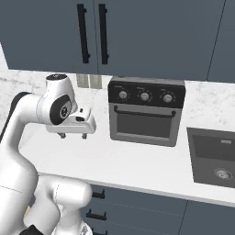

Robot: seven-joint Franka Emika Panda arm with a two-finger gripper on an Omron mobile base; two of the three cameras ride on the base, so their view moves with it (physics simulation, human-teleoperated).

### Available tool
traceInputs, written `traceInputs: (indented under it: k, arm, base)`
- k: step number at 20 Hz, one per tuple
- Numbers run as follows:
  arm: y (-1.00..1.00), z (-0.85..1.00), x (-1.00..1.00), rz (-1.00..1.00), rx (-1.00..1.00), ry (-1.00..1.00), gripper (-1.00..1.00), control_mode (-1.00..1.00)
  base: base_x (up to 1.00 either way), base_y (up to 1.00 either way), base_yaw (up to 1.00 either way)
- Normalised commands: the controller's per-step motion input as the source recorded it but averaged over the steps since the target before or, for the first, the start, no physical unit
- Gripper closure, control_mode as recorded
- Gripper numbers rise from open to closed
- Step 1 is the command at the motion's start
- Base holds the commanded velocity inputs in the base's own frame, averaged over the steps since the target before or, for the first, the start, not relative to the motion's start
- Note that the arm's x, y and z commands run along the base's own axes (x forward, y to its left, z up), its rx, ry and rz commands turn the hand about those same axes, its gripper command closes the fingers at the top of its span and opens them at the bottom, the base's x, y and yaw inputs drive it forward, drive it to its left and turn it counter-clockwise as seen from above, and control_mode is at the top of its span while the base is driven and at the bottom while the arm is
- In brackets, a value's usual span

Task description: Navigate to the stove.

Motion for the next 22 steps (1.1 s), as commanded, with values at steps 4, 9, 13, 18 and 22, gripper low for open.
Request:
traceInputs:
  k: [4,9,13,18,22]
  arm:
    - [0.00,0.00,0.00,0.00,0.00,0.00,-1.00,1.00]
    - [0.00,0.00,0.00,0.00,0.00,0.00,-1.00,1.00]
    - [0.00,0.00,0.00,0.00,0.00,0.00,-1.00,1.00]
    - [0.00,0.00,0.00,0.00,0.00,0.00,-1.00,1.00]
    - [0.00,0.00,0.00,0.00,0.00,0.00,-1.00,1.00]
  base:
    - [-0.36,-0.24,0.00]
    - [-0.37,-0.83,-0.02]
    - [-0.35,-1.00,-0.07]
    - [-0.27,-0.83,-0.35]
    - [-0.09,-0.59,-0.58]
